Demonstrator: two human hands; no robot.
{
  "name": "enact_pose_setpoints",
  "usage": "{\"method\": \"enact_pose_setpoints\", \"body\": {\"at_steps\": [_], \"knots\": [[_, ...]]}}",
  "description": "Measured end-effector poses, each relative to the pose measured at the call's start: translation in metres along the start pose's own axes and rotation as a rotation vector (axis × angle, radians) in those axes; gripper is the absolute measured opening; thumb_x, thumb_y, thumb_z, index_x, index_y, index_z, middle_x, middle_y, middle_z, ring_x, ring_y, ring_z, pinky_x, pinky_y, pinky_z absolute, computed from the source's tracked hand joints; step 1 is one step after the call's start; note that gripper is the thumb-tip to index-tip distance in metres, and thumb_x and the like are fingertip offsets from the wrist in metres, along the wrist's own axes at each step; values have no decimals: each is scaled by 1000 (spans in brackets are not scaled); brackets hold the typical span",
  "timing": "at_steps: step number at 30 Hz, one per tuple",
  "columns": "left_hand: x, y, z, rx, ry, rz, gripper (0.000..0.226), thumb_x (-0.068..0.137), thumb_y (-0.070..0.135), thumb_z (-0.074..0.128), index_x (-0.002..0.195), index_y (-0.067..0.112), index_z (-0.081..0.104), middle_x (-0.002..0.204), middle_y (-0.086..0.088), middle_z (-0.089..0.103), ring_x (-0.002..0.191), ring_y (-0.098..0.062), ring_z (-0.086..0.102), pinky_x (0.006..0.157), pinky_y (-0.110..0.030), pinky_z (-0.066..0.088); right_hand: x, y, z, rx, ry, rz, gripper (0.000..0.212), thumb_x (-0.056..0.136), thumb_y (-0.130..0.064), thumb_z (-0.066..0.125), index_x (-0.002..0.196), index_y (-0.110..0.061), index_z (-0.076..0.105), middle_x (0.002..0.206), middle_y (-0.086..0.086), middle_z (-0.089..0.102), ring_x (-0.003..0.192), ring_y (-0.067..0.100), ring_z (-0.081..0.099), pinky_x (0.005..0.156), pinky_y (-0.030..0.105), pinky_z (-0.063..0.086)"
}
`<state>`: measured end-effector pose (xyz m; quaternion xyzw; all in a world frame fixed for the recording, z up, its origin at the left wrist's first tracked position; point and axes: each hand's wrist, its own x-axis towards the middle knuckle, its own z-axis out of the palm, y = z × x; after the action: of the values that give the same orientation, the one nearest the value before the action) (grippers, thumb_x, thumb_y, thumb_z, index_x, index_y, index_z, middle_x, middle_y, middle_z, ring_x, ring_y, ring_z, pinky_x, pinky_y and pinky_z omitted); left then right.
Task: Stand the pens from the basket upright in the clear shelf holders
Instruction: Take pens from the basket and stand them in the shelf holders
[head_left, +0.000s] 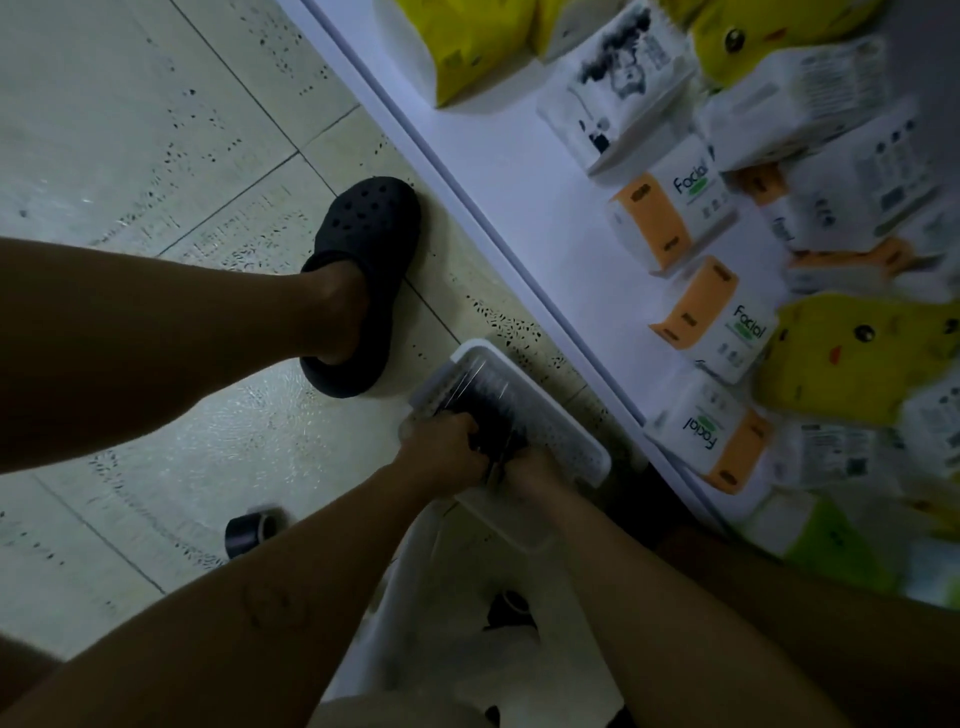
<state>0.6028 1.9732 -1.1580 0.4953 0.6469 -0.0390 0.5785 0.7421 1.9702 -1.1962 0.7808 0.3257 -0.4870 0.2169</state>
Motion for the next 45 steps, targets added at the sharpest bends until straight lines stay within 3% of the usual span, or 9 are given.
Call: {"method": "enact_pose_setpoints", "body": {"at_steps": [6,15,21,25,28,32,36,41,45], "knots": [[32,-2,10,101,23,11,43,90,33,59,124,8,55,123,-15,56,115,-33,53,98,-43,44,-29,2,-16,72,-55,-234,34,94,-9,51,61,-9,45,63,11,46,61,21,44,62,28,33],[45,1,15,51,28,-15,33,94,17,52,62,16,41,77,-8,55,75,-24,54,64,-30,41,-48,-4,-29,200,1,-313,52,94,-7,52,48,-19,31,51,2,31,55,18,33,64,31,26],[30,3,9,90,34,-8,37,93,11,51,58,15,39,71,-9,54,74,-25,54,66,-32,43,-60,0,-30,221,47,-332,53,94,-11,57,44,-20,45,45,0,41,48,20,40,57,30,34],[15,14,-4,124,28,40,15,88,10,56,74,5,59,80,-13,61,73,-25,56,69,-34,49,-73,9,-38,205,90,-371,15,93,-10,61,98,-11,74,87,-3,66,74,5,58,63,14,48],[4,28,-16,66,40,79,11,89,10,57,88,3,66,80,-12,63,76,-25,59,65,-32,49,-86,20,-51,191,145,-399,15,88,-6,65,88,-19,74,84,-12,62,74,-4,53,57,2,40],[-12,41,-29,-20,129,131,5,89,7,61,88,9,65,85,-8,64,82,-22,63,66,-29,50,-106,38,-59,246,224,-392,22,81,-1,69,76,-21,63,88,-4,66,86,14,61,75,22,47],[-39,50,-39,-109,162,278,27,81,-1,63,85,24,53,93,-7,63,86,-28,63,73,-45,57,-125,49,-66,390,319,-413,31,76,-1,73,88,-20,50,85,-3,58,84,18,57,65,26,43],[-86,94,-57,-109,76,471,106,77,-6,67,143,54,8,96,-6,57,72,-30,67,59,-48,58,-156,45,-93,496,371,-611,88,79,-1,72,141,-42,24,73,-7,55,63,8,57,67,35,51],[-128,125,-83,-18,77,644,105,77,-7,71,146,48,14,93,-5,55,69,-33,67,64,-54,55,-197,50,-118,406,469,-847,94,82,-2,72,149,-43,19,77,-6,58,67,8,61,63,35,52]]}}
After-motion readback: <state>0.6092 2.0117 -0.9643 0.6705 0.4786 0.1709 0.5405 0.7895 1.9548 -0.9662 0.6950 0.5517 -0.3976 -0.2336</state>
